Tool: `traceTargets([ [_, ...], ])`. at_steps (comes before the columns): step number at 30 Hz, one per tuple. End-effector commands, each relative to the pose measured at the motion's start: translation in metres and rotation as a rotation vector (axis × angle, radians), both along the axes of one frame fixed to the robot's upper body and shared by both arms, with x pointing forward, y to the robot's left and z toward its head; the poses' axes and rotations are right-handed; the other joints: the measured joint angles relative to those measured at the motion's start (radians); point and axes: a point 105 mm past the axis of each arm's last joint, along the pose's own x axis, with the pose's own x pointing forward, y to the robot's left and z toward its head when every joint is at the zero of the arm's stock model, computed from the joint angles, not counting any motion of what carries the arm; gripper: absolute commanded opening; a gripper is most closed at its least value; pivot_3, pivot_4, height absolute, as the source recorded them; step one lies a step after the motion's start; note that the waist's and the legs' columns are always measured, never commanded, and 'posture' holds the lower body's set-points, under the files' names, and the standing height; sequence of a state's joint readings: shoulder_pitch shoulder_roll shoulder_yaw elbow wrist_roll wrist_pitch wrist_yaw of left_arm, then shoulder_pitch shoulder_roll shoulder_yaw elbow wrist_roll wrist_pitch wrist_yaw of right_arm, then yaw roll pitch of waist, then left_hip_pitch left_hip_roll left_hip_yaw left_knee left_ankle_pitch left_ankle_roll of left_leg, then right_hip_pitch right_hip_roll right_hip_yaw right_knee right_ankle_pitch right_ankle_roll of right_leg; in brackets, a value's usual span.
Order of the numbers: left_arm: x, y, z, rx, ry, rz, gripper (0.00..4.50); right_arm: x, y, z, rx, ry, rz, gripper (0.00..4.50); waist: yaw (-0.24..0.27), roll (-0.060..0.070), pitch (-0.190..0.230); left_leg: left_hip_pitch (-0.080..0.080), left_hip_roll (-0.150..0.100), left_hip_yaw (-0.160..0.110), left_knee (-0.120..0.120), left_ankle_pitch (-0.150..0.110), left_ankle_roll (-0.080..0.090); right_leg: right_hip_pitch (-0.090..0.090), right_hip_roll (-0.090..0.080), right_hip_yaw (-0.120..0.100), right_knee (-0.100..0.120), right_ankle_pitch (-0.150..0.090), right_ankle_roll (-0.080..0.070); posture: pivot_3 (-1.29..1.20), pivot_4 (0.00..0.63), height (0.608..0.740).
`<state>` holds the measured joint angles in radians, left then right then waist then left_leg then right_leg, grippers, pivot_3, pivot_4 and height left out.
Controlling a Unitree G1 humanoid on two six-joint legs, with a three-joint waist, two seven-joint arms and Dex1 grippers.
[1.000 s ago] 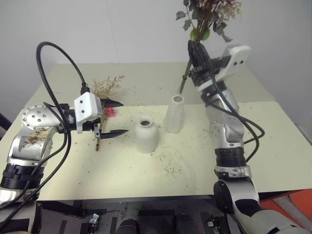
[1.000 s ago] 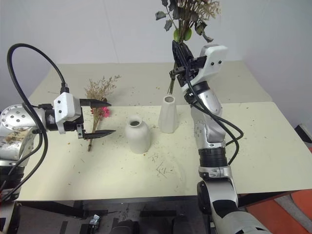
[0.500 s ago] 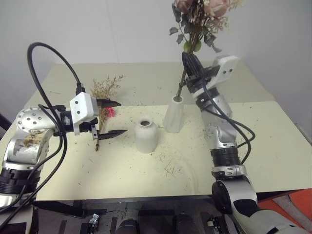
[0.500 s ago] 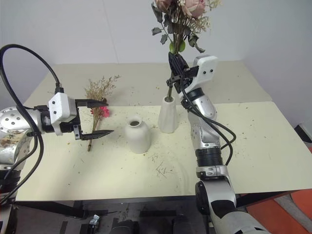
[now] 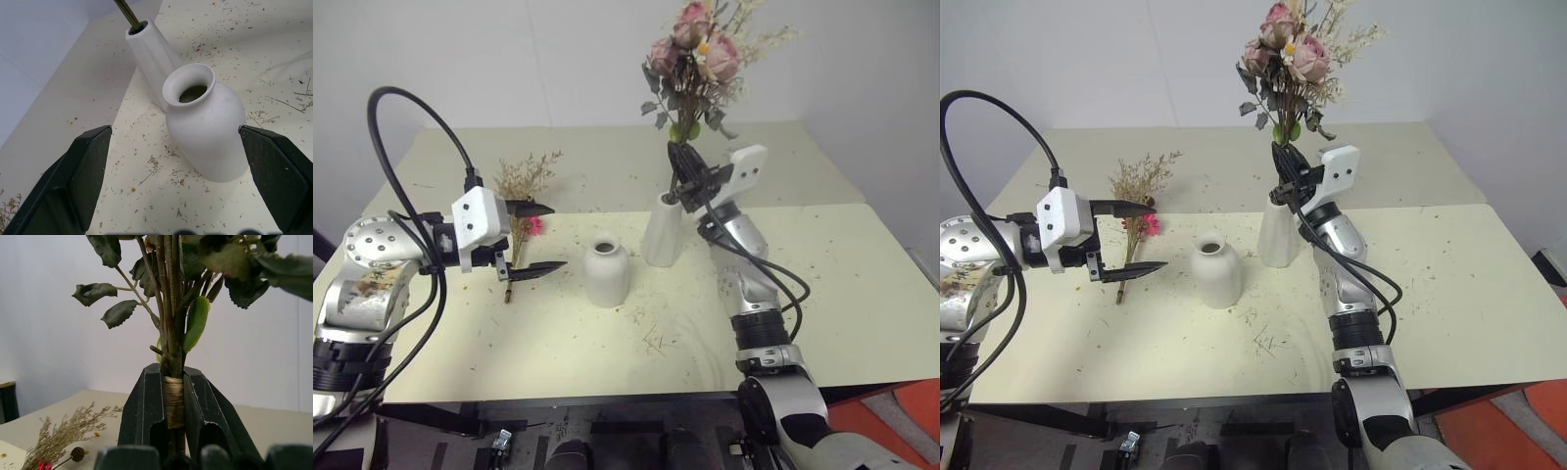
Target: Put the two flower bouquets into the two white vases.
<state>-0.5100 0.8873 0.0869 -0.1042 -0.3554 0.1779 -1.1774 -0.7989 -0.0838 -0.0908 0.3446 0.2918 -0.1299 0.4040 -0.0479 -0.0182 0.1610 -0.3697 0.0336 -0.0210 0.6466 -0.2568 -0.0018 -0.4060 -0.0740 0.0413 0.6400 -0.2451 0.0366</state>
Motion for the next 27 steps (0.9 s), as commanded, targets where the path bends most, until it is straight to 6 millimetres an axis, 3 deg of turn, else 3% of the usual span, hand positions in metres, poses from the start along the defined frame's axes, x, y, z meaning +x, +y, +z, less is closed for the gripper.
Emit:
traceTargets([
  [1, -0.003, 0.002, 0.013, 0.003, -0.058, 0.007, 4.5, -0.005, 0.0, 0.007, 0.014, -0.048, -0.002, 0.24, 0.0, 0.0, 0.0, 0.0, 0.0, 0.0, 0.0, 0.0, 0.0, 0.0, 0.0, 0.0, 0.0, 0.0, 0.0, 0.0, 0.15, 0.74],
  [2, -0.004, 0.002, 0.013, 0.003, -0.059, 0.007, 4.5, -0.005, -0.001, 0.006, 0.013, -0.047, -0.003, 0.24, 0.001, 0.0, 0.0, 0.0, 0.0, 0.0, 0.0, 0.0, 0.0, 0.0, 0.0, 0.0, 0.0, 0.0, 0.0, 0.0, 0.15, 0.74],
  [11, -0.002, 0.002, 0.013, 0.0, -0.065, 0.012, 4.5, -0.012, -0.002, -0.004, -0.018, -0.043, 0.003, 3.19, 0.001, 0.0, 0.0, 0.0, 0.0, 0.0, 0.0, 0.0, 0.0, 0.0, 0.0, 0.0, 0.0, 0.0, 0.0, 0.0, 0.15, 0.74],
  [15, -0.001, 0.003, 0.012, -0.004, -0.061, 0.014, 4.5, -0.019, -0.004, -0.018, -0.083, -0.023, -0.028, 4.48, 0.002, 0.0, 0.0, 0.0, 0.0, 0.0, 0.0, 0.0, 0.0, 0.0, 0.0, 0.0, 0.0, 0.0, 0.0, 0.0, 0.15, 0.74],
  [21, 0.003, 0.01, 0.016, -0.033, -0.099, 0.069, 4.5, -0.036, -0.014, -0.04, -0.119, 0.018, -0.074, 4.48, 0.002, 0.0, 0.0, 0.0, 0.0, 0.0, 0.0, 0.0, 0.0, 0.0, 0.0, 0.0, 0.0, 0.0, 0.0, 0.0, 0.15, 0.74],
  [27, 0.027, 0.035, 0.035, -0.187, -0.144, 0.365, 4.5, -0.061, -0.038, -0.04, -0.174, 0.071, -0.115, 4.48, 0.005, 0.0, 0.0, 0.0, 0.0, -0.001, 0.0, 0.0, 0.0, 0.0, 0.0, 0.0, 0.0, 0.0, 0.0, 0.0, 0.15, 0.74],
])
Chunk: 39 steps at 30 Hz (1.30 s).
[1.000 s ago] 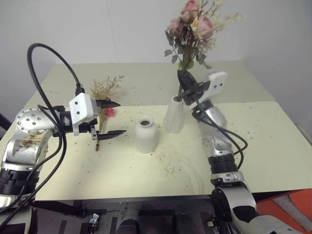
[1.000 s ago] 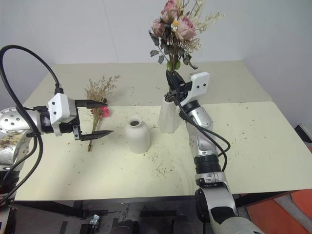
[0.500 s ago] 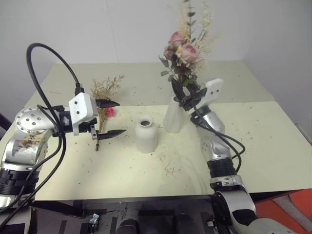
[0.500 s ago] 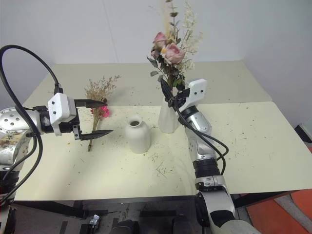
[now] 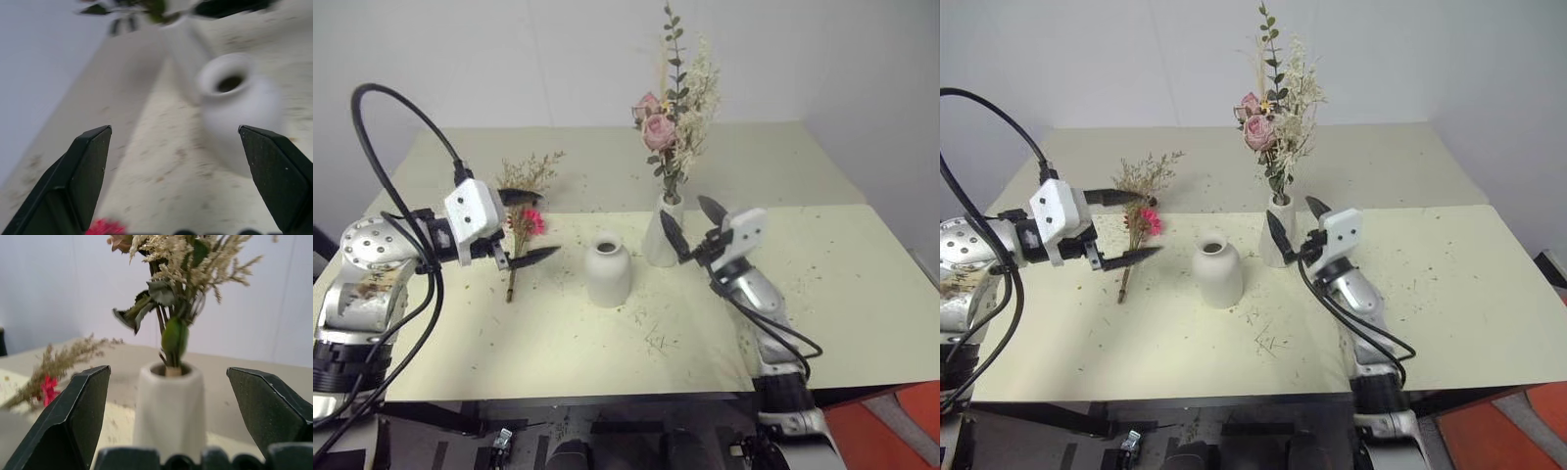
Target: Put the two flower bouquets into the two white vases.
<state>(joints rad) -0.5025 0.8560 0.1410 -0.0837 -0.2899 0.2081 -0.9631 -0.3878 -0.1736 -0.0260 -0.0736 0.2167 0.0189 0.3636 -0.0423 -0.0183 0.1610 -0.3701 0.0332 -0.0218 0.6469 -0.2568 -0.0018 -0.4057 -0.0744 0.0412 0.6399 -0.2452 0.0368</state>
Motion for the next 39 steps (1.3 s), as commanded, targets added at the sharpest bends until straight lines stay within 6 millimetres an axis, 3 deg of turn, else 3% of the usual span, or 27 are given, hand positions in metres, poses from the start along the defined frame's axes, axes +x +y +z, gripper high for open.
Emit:
traceTargets([
  [1, 0.008, 0.017, 0.027, -0.103, -0.066, 0.164, 4.5, -0.014, -0.01, 0.024, -0.037, -0.006, 0.002, 4.48, 0.0, 0.0, 0.0, 0.0, 0.0, 0.0, 0.0, 0.0, 0.0, 0.0, 0.0, 0.0, 0.0, 0.0, 0.0, 0.0, 0.15, 0.74],
  [3, 0.016, 0.032, 0.038, -0.176, -0.07, 0.314, 4.5, -0.022, -0.017, 0.023, -0.148, 0.077, 0.039, 4.48, 0.001, 0.0, 0.0, 0.001, 0.0, 0.0, 0.0, 0.0, 0.0, 0.001, 0.0, 0.0, 0.0, 0.0, 0.0, 0.0, 0.15, 0.74],
  [6, 0.033, 0.054, 0.036, -0.138, -0.094, 0.61, 4.5, -0.037, -0.021, 0.028, -0.381, 0.1, 0.066, 4.48, 0.008, 0.0, 0.0, 0.001, -0.001, -0.002, 0.001, 0.0, 0.0, 0.002, 0.0, -0.001, 0.0, 0.0, 0.0, 0.0, 0.15, 0.74],
  [10, 0.054, 0.06, 0.008, -0.21, 0.124, 0.805, 4.5, -0.064, -0.009, 0.048, -0.544, 0.075, 0.249, 4.48, 0.01, -0.001, 0.0, 0.0, -0.001, -0.002, 0.0, 0.0, 0.0, 0.002, 0.0, -0.001, -0.001, 0.0, 0.001, 0.0, 0.15, 0.74],
  [13, 0.066, 0.065, -0.012, -0.291, 0.296, 0.944, 4.5, -0.072, -0.001, 0.06, -0.604, 0.07, 0.319, 4.48, 0.009, -0.002, 0.0, 0.001, -0.002, -0.003, 0.002, 0.0, 0.0, 0.003, 0.0, -0.001, -0.002, 0.0, 0.001, 0.0, 0.15, 0.74],
  [19, 0.076, 0.061, -0.054, -0.327, 0.563, 1.032, 4.5, -0.066, 0.0, 0.08, -0.592, 0.148, 0.333, 4.48, 0.001, -0.002, 0.0, 0.0, -0.001, -0.003, 0.001, 0.0, 0.0, 0.002, 0.001, -0.001, -0.007, 0.0, 0.0, 0.0, 0.15, 0.74],
  [29, 0.09, 0.051, -0.079, -0.444, 0.758, 0.962, 4.5, -0.078, 0.004, 0.094, -0.599, 0.205, 0.394, 4.48, 0.018, -0.002, 0.0, -0.003, -0.003, -0.003, 0.001, 0.0, 0.0, 0.001, -0.001, -0.003, -0.008, 0.0, 0.0, 0.0, 0.15, 0.74],
  [32, 0.091, 0.039, -0.085, -0.419, 0.808, 0.918, 3.99, -0.077, 0.004, 0.088, -0.604, 0.224, 0.368, 4.5, 0.025, -0.002, 0.0, -0.003, -0.003, -0.003, 0.001, 0.0, 0.0, 0.001, -0.001, -0.003, -0.007, 0.0, 0.0, 0.0, 0.15, 0.74],
  [39, 0.093, 0.033, -0.097, -0.409, 0.856, 0.897, 1.8, -0.075, 0.002, 0.085, -0.592, 0.232, 0.33, 4.5, 0.025, -0.002, 0.0, -0.003, -0.003, -0.003, 0.001, 0.0, 0.0, 0.001, -0.001, -0.003, -0.007, 0.0, 0.0, 0.0, 0.15, 0.74],
])
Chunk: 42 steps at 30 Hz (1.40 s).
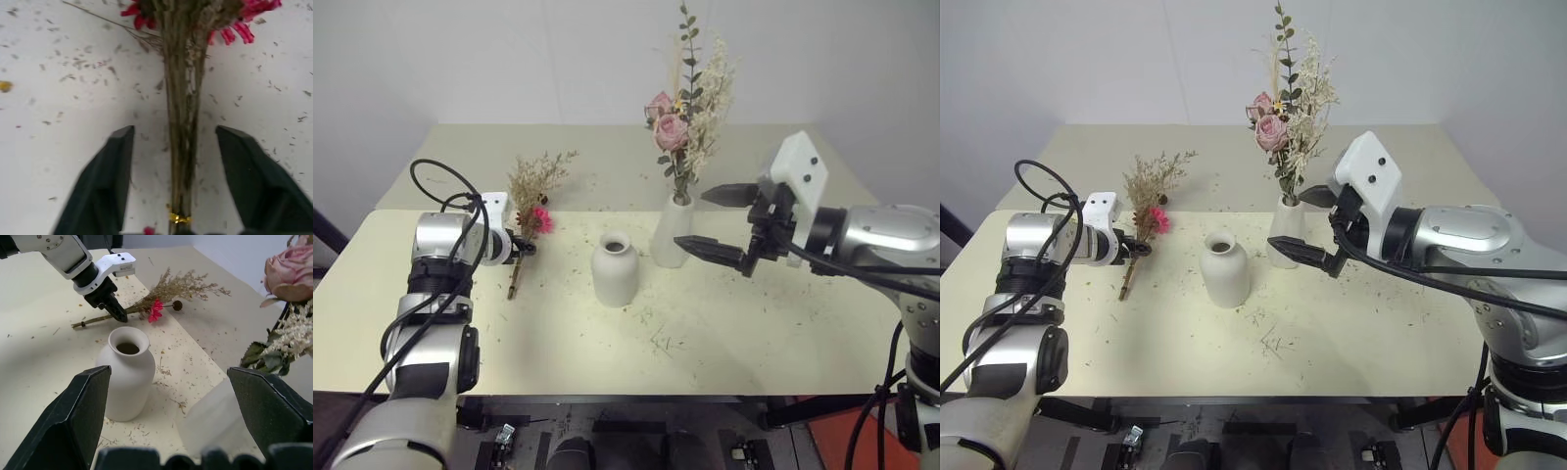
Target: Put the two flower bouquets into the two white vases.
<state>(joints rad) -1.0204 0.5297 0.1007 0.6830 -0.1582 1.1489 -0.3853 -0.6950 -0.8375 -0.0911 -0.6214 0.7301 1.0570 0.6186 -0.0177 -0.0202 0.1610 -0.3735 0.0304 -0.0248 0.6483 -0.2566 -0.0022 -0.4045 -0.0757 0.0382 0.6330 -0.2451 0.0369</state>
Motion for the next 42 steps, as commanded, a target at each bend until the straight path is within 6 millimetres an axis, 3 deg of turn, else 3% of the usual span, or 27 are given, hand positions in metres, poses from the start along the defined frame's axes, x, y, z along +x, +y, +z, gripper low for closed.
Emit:
traceTargets([
  [1, 0.007, -0.003, 0.012, 0.01, -0.043, -0.01, 1.46, -0.003, -0.002, 0.009, 0.005, -0.053, -0.024, 4.5, 0.001, 0.0, 0.0, 0.0, 0.0, 0.0, 0.0, 0.0, 0.0, 0.0, 0.0, 0.0, 0.0, 0.0, 0.0, 0.0, 0.15, 0.74],
  [5, 0.009, 0.003, 0.017, 0.021, -0.068, 0.019, 0.18, -0.002, -0.002, 0.009, 0.006, -0.058, -0.029, 4.5, 0.002, 0.0, 0.0, 0.0, 0.0, 0.0, 0.0, 0.0, 0.0, 0.0, 0.0, 0.0, 0.0, 0.0, 0.0, 0.0, 0.15, 0.74],
  [12, 0.017, 0.024, 0.037, 0.098, -0.214, 0.118, 0.05, -0.001, -0.002, 0.006, -0.003, -0.071, -0.029, 4.5, 0.001, 0.0, 0.0, 0.0, 0.0, 0.0, 0.0, 0.0, 0.0, 0.0, 0.0, 0.0, 0.0, 0.0, 0.0, 0.0, 0.15, 0.74],
  [16, 0.021, 0.023, 0.082, 0.056, -0.534, 0.124, 0.05, -0.001, -0.003, 0.007, -0.001, -0.089, -0.029, 4.5, 0.002, 0.0, 0.0, 0.0, 0.001, 0.0, 0.0, 0.0, 0.0, 0.0, 0.0, 0.0, 0.001, 0.0, 0.0, 0.0, 0.15, 0.74],
  [18, 0.015, 0.017, 0.118, -0.007, -0.76, 0.094, 0.05, 0.0, -0.005, 0.009, -0.01, -0.137, -0.042, 4.5, 0.004, 0.0, 0.0, -0.002, 0.001, 0.0, 0.001, 0.001, -0.001, -0.001, 0.0, 0.0, 0.001, 0.0, 0.0, 0.0, 0.15, 0.74],
  [20, 0.006, 0.013, 0.142, -0.12, -0.879, 0.087, 0.05, 0.0, -0.006, 0.01, -0.013, -0.184, -0.05, 4.5, 0.006, 0.0, 0.0, -0.003, 0.0, 0.0, 0.001, 0.001, -0.002, -0.001, -0.001, 0.0, 0.001, 0.001, 0.0, 0.0, 0.15, 0.74],
  [24, -0.02, -0.011, 0.191, -0.399, -1.105, -0.153, 0.05, -0.013, -0.007, 0.011, 0.029, -0.16, 0.024, 4.5, 0.005, 0.0, 0.0, -0.003, 0.0, 0.0, 0.002, 0.001, -0.002, 0.0, -0.001, 0.0, 0.0, 0.001, 0.001, 0.0, 0.15, 0.74],
  [27, -0.047, -0.034, 0.215, -0.6, -1.241, -0.433, 0.05, -0.018, -0.01, 0.007, 0.024, -0.162, 0.028, 4.5, 0.006, 0.0, 0.0, -0.003, 0.0, 0.0, 0.002, 0.001, -0.002, 0.0, -0.001, -0.001, 0.0, 0.001, 0.001, 0.0, 0.15, 0.74],
  [31, -0.065, -0.053, 0.221, -0.804, -1.253, -0.694, 0.05, -0.02, -0.013, -0.002, 0.013, -0.163, 0.014, 4.5, 0.003, 0.0, 0.0, -0.001, 0.0, 0.0, 0.003, 0.001, -0.002, 0.002, -0.001, -0.001, -0.002, 0.001, 0.001, 0.0, 0.15, 0.74],
  [35, -0.067, -0.084, 0.205, -0.84, -1.163, -0.92, 0.05, -0.023, -0.016, -0.008, 0.012, -0.161, -0.014, 4.5, 0.003, 0.0, 0.0, 0.001, 0.0, 0.0, 0.003, 0.001, -0.002, 0.002, 0.0, 0.0, -0.003, 0.001, 0.001, 0.0, 0.15, 0.74],
  [42, -0.059, -0.117, 0.181, -0.876, -1.041, -1.061, 0.05, -0.025, -0.023, -0.014, 0.018, -0.161, -0.088, 4.5, 0.0, 0.0, 0.0, 0.001, 0.0, 0.0, 0.003, 0.001, -0.001, 0.003, 0.0, 0.0, -0.003, 0.001, 0.001, 0.0, 0.15, 0.74],
])
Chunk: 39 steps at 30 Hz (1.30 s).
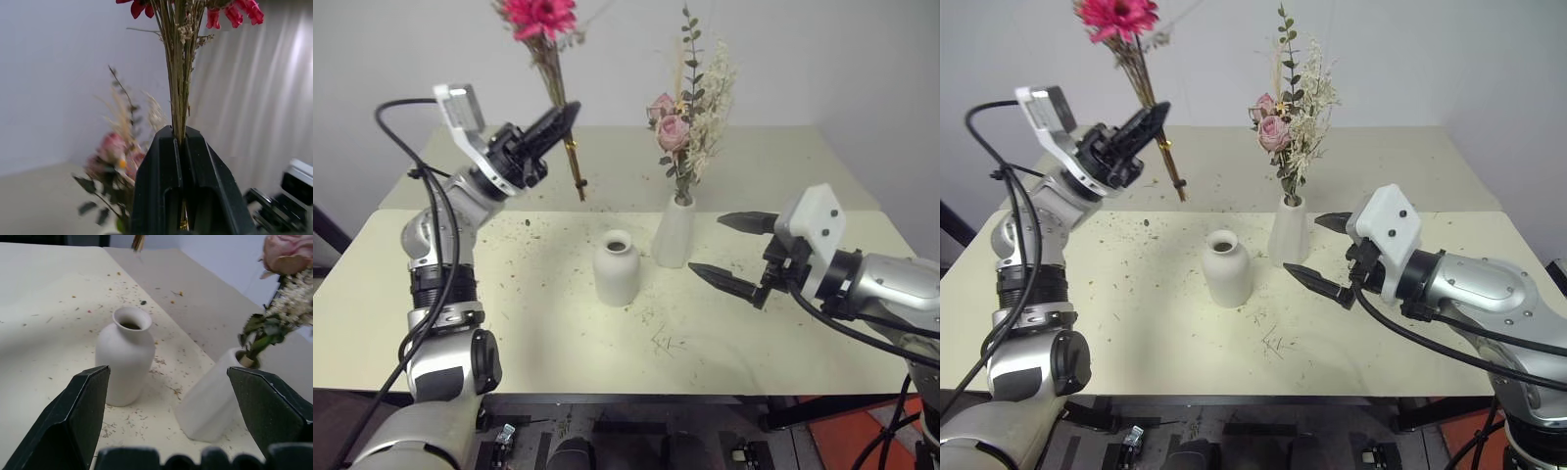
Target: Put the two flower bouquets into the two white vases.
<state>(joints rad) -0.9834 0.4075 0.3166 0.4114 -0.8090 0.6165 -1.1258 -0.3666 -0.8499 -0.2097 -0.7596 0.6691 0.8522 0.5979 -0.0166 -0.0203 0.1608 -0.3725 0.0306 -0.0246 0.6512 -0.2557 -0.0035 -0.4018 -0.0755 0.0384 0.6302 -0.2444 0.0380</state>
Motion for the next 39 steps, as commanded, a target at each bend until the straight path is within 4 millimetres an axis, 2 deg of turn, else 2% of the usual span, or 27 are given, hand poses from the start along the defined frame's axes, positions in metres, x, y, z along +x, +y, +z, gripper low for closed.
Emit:
traceTargets([
  [1, -0.003, -0.018, -0.002, 0.051, -0.063, -0.054, 0.05, -0.007, -0.004, 0.011, 0.0, -0.078, -0.036, 4.5, 0.0, 0.0, 0.0, 0.0, 0.0, 0.0, 0.0, 0.0, 0.0, 0.0, 0.0, 0.0, 0.0, 0.0, 0.0, 0.0, 0.15, 0.74],
  [5, 0.004, -0.031, -0.018, 0.073, -0.022, -0.081, 0.05, -0.012, -0.006, 0.009, -0.003, -0.072, -0.05, 4.5, 0.0, 0.0, 0.0, -0.001, 0.0, 0.0, 0.0, 0.0, 0.0, 0.0, 0.0, 0.0, 0.0, 0.0, 0.0, 0.0, 0.15, 0.74],
  [11, 0.002, -0.05, -0.035, 0.138, -0.045, -0.136, 0.05, -0.013, -0.011, 0.009, -0.014, -0.079, -0.076, 4.5, 0.001, 0.0, 0.0, 0.0, 0.0, 0.0, 0.001, 0.0, 0.0, 0.0, 0.0, 0.0, -0.001, 0.0, 0.0, 0.0, 0.15, 0.74],
  [24, 0.006, -0.043, -0.056, 0.173, -0.047, -0.112, 0.05, -0.018, -0.013, 0.007, -0.026, -0.082, -0.1, 4.5, 0.002, 0.0, 0.0, -0.001, 0.0, 0.0, 0.001, 0.0, 0.001, 0.0, 0.0, 0.0, -0.001, 0.0, 0.0, 0.0, 0.15, 0.74],
  [31, 0.001, -0.043, -0.076, 0.186, -0.032, -0.132, 0.05, -0.015, -0.018, 0.005, -0.037, -0.079, -0.115, 4.5, 0.001, 0.0, 0.0, 0.0, 0.0, 0.0, 0.001, 0.0, 0.001, 0.0, 0.0, 0.0, -0.001, 0.0, 0.0, 0.0, 0.15, 0.74],
  [36, -0.004, -0.04, -0.081, 0.175, -0.023, -0.155, 0.05, -0.015, -0.019, 0.001, -0.044, -0.067, -0.117, 4.5, 0.002, 0.0, 0.0, -0.001, 0.0, 0.0, 0.001, 0.0, 0.001, 0.0, 0.0, 0.0, -0.001, 0.0, 0.0, 0.0, 0.15, 0.74],
  [39, -0.007, -0.039, -0.083, 0.191, -0.046, -0.166, 0.78, -0.015, -0.019, 0.0, -0.047, -0.065, -0.117, 4.5, 0.002, 0.0, 0.0, -0.001, 0.0, 0.0, 0.001, 0.0, 0.001, 0.0, 0.0, 0.0, -0.001, 0.0, 0.0, 0.0, 0.15, 0.74],
])
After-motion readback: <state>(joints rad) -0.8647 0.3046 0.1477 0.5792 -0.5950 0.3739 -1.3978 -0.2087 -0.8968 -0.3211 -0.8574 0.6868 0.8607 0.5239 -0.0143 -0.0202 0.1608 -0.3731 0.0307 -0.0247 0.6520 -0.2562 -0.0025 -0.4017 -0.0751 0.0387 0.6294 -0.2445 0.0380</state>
